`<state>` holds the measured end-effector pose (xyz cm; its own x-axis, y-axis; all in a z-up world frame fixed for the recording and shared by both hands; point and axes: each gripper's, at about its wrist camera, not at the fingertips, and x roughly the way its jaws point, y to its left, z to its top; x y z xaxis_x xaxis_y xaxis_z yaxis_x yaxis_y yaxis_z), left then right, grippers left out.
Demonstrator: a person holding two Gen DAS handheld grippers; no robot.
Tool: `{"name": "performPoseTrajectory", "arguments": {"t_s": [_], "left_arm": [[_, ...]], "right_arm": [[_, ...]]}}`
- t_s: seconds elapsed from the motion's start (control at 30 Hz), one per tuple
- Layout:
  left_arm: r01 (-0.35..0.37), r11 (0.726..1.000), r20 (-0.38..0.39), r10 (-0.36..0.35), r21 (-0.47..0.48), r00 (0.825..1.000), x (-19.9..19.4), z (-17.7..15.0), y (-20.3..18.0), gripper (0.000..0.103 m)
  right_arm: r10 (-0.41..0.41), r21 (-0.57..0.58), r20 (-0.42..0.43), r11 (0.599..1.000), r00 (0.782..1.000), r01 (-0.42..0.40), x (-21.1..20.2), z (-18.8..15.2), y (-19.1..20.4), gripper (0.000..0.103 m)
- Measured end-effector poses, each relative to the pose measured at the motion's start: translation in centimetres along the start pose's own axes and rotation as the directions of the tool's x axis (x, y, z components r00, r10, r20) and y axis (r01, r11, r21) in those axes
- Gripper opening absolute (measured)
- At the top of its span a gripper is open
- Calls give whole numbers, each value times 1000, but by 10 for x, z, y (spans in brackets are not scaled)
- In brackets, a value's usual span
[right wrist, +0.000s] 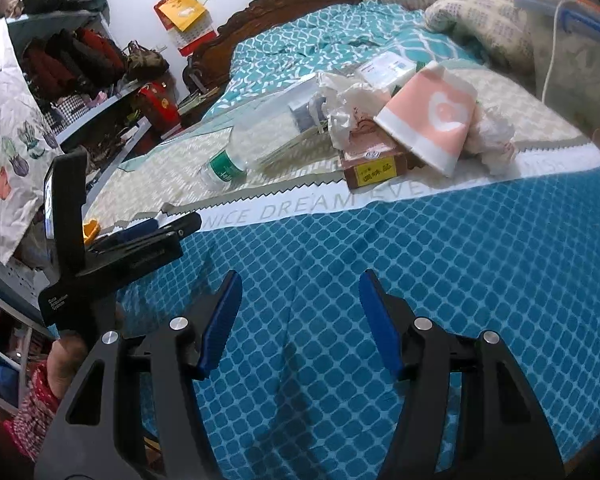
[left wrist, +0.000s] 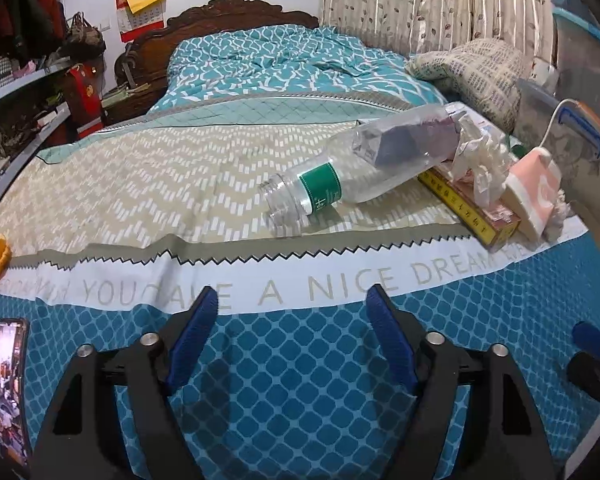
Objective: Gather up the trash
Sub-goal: 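Move the right tool to the crumpled tissue and grasp it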
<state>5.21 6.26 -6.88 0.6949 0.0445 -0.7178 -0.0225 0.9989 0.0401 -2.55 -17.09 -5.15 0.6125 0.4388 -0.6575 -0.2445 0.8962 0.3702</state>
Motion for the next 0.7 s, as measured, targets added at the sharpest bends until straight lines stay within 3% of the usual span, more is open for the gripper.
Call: {"name": "performPoseTrajectory", "arguments": {"t_s": [0.33, 0.6, 0.7], "left_arm": [[-39, 999, -118, 39, 2, 992, 25, 2, -2, 74], [-51, 997, -168, 42, -52, 985, 35, 4, 9, 92], [-60, 997, -176, 50, -52, 983, 37, 5, 10, 94]], "right_arm": [[6, 24, -4, 1000, 1000, -6, 14, 16, -23, 63], [-2, -40, 10, 999, 1000, 3, 35, 52, -30, 64], [-11, -71, 35, 997, 999, 14, 42, 77, -31, 72]]}}
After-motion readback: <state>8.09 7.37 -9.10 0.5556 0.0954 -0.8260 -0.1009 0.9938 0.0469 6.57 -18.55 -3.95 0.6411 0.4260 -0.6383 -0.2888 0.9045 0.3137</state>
